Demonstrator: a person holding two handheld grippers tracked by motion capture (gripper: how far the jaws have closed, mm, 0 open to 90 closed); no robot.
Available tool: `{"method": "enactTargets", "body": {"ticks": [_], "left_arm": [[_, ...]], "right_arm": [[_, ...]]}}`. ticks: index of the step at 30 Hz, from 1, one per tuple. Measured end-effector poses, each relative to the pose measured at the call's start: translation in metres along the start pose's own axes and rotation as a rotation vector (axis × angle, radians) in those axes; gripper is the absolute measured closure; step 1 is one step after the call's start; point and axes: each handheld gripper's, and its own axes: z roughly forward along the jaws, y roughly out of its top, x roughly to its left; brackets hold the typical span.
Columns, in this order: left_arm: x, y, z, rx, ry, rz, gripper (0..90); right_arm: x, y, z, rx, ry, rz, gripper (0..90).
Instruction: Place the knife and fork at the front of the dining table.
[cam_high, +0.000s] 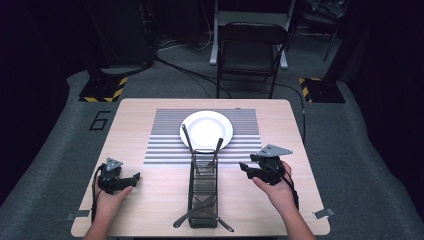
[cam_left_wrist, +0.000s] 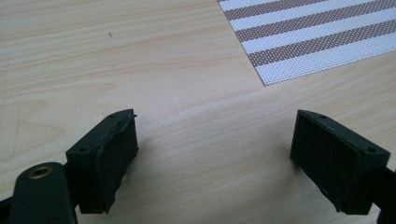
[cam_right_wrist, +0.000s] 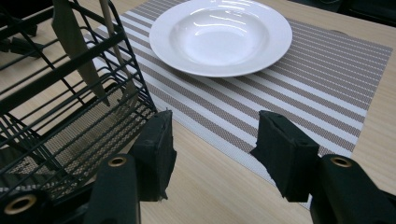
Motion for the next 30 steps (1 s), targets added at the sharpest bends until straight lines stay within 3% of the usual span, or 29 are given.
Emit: {"method": "enactTargets", "body": {"ticks": [11, 30], "left_arm": [[0.000, 0.000, 0.000, 0.000, 0.000, 0.000, 14.4], [0.000, 0.000, 0.000, 0.000, 0.000, -0.001, 14.4]], "right_arm": [[0.013, 0.022, 0.004, -0.012, 0.050, -0.042, 50.4], [0.028, 0.039, 0.021, -0.025, 0.120, -0.066, 63.7]]}}
